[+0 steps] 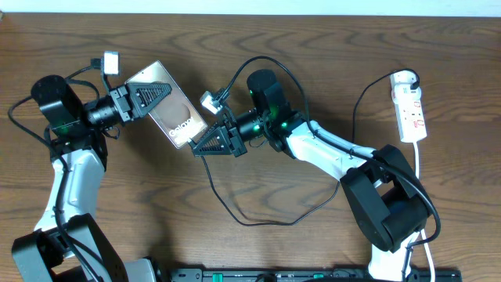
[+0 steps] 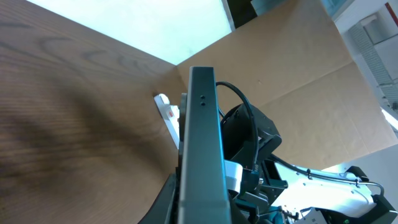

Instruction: Plug charger to phone and switch on socket

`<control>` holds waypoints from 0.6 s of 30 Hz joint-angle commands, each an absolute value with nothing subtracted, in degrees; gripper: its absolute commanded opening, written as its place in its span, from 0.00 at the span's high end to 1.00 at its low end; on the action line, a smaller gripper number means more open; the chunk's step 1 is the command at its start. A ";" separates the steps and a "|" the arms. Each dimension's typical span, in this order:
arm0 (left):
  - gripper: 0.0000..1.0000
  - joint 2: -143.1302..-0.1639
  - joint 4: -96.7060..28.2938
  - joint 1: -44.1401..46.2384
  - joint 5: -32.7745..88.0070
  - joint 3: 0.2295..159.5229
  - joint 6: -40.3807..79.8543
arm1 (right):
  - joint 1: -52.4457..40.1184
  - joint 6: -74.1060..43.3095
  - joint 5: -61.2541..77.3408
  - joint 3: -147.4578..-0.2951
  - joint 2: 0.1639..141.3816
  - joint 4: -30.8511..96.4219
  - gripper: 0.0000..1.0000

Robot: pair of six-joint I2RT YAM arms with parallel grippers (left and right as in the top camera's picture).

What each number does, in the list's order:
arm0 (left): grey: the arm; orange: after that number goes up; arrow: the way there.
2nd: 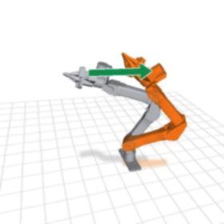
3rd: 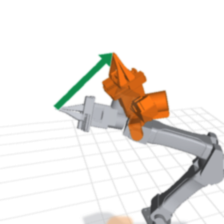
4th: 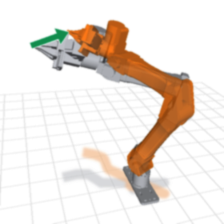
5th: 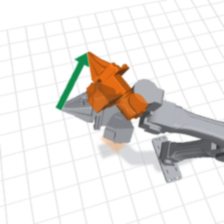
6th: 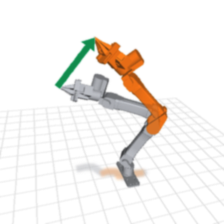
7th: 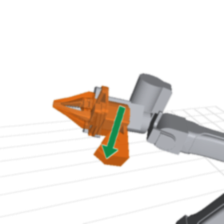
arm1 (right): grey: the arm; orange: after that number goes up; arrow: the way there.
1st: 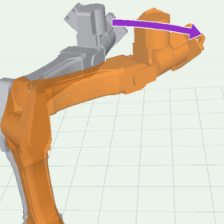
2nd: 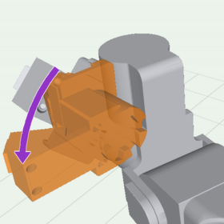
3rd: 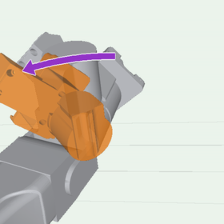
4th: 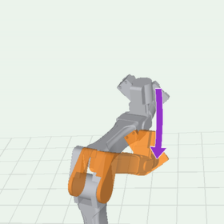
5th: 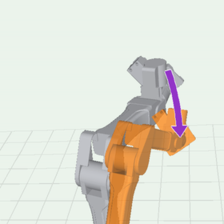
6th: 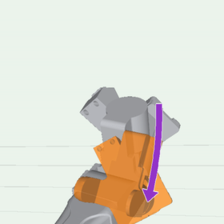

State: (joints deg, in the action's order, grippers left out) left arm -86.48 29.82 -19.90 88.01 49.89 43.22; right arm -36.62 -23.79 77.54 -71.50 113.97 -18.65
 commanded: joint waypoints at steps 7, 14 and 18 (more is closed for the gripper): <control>0.93 -85.84 30.06 -23.88 90.15 49.98 43.16 | -37.06 -16.73 76.62 -71.90 113.93 -10.00 0.99; 0.92 -85.84 30.06 -24.67 90.15 49.98 43.51 | -37.06 -16.40 76.03 -71.90 113.93 -10.11 0.99; 0.92 -85.84 30.06 -24.67 90.17 49.98 43.48 | -37.06 -16.40 77.62 -71.90 113.93 -11.51 0.99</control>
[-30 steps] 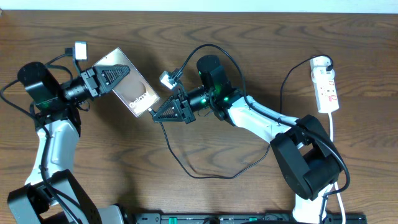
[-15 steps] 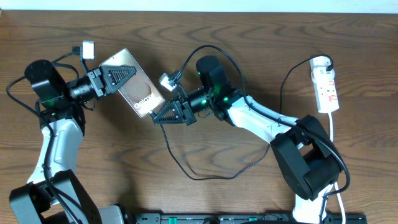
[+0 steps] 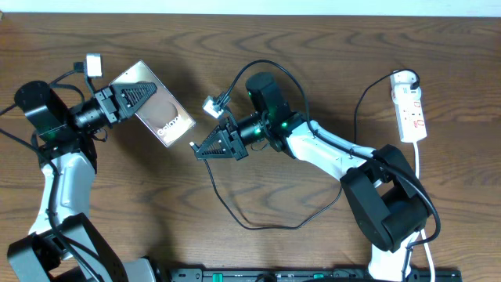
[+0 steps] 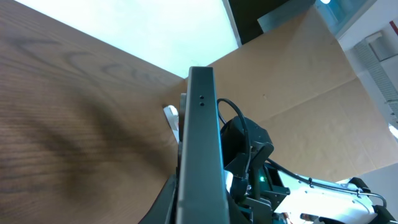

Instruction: Plug charger to phone and switch on socket

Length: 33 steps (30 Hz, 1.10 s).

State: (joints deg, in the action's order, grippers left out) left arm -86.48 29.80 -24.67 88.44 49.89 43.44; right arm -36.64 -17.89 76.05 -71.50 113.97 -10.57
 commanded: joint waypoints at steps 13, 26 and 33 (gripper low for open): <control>0.93 -85.84 30.06 -22.90 90.17 49.98 43.09 | -37.06 -15.86 81.93 -71.90 113.93 -15.03 0.99; 0.92 -85.84 30.04 -22.90 90.17 49.98 43.51 | -36.73 -16.05 79.44 -71.90 113.93 -14.09 0.99; 0.93 -85.84 30.04 -21.58 90.17 49.98 43.27 | -36.34 -16.93 78.13 -71.90 113.93 -14.11 0.99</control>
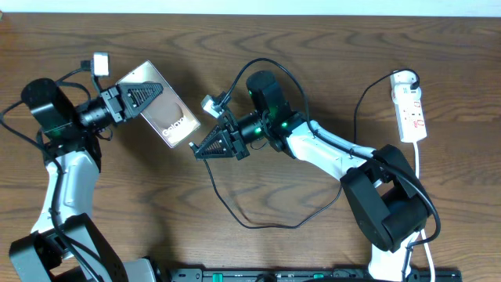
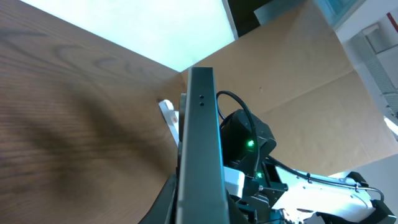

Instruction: Plug charger to phone and switch on socket

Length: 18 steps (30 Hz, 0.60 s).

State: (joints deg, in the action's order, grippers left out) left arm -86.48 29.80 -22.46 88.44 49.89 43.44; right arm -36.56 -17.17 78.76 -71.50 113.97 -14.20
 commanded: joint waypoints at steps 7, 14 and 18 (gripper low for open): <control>0.93 -85.84 30.04 -21.12 90.17 49.98 43.27 | -36.29 -17.17 77.21 -71.90 113.93 -14.13 0.99; 0.93 -85.84 30.04 -21.12 90.17 49.98 43.27 | -35.81 -17.34 76.82 -71.90 113.93 -14.11 0.99; 0.93 -85.84 30.06 -21.12 90.17 49.98 43.24 | -35.27 -17.63 76.84 -71.90 113.93 -14.13 0.99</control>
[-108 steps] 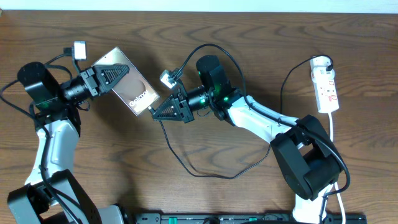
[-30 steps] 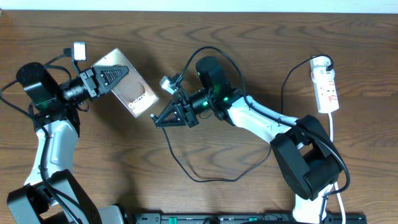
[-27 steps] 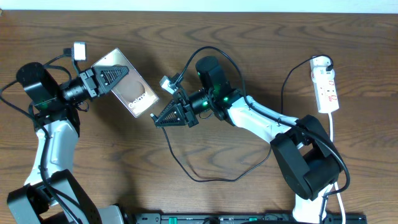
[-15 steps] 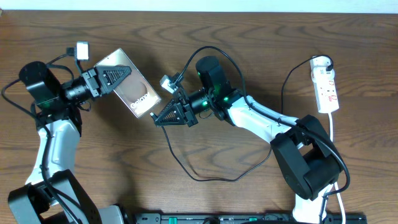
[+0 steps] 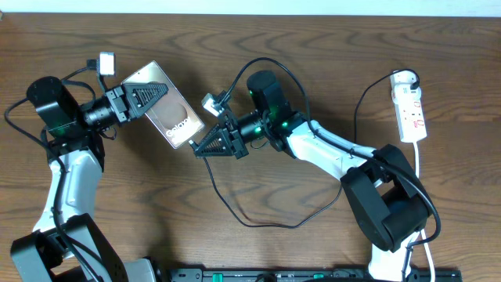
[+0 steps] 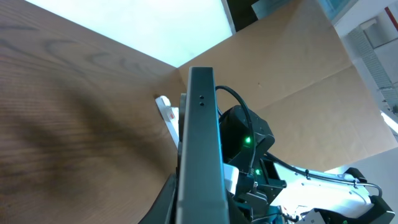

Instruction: Plug charger to phone and switch on socket

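Note:
The phone (image 5: pixel 176 121) is held off the table, its back up, my left gripper (image 5: pixel 158 92) shut on its upper end. In the left wrist view the phone (image 6: pixel 202 137) is edge-on and fills the middle. My right gripper (image 5: pixel 202 147) is shut on the charger plug, its tip right at the phone's lower end; the plug itself is mostly hidden between the fingers. The black charger cable (image 5: pixel 270 225) loops over the table toward the right. The white socket strip (image 5: pixel 409 106) lies at the far right, away from both grippers.
The brown wooden table (image 5: pixel 117 204) carries the slack cable loop in front of the right arm. Beyond the phone, the left wrist view shows the right arm's black wrist (image 6: pixel 245 134), the socket strip (image 6: pixel 166 115) and a cardboard wall (image 6: pixel 298 68).
My left gripper has shifted the phone a little to the right, bringing its lower end closer to the plug. The right gripper has hardly moved.
At first the phone's lower end was against the plug in the right gripper. Then the left arm had drawn the phone back to the left, leaving a gap. After that the phone was nearer again, and now its end is at the plug tip.

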`<control>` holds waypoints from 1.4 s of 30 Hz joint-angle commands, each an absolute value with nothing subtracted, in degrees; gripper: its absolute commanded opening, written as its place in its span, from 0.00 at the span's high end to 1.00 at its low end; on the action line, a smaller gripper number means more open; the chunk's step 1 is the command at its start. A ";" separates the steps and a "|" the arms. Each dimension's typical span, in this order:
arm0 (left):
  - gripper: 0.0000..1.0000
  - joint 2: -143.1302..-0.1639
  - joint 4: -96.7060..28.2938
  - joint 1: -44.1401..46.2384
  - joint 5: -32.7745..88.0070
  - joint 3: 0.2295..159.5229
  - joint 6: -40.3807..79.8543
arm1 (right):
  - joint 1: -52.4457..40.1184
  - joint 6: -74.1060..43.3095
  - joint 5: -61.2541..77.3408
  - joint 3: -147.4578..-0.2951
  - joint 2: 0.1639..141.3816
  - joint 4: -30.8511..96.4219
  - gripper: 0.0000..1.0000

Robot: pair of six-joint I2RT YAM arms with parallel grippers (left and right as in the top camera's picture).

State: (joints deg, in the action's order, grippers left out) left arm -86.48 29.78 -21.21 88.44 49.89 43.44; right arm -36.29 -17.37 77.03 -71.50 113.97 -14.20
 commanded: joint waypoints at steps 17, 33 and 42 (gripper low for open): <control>0.93 -85.84 30.04 -21.12 90.17 49.95 41.98 | -35.24 -17.76 77.10 -71.90 113.93 -14.13 0.99; 0.93 -85.84 30.04 -21.12 90.15 49.95 41.93 | -35.38 -17.74 77.08 -71.88 113.93 -14.15 0.99; 0.93 -85.84 30.04 -21.12 90.15 49.95 41.56 | -35.81 -17.74 77.08 -71.90 113.93 -14.15 0.99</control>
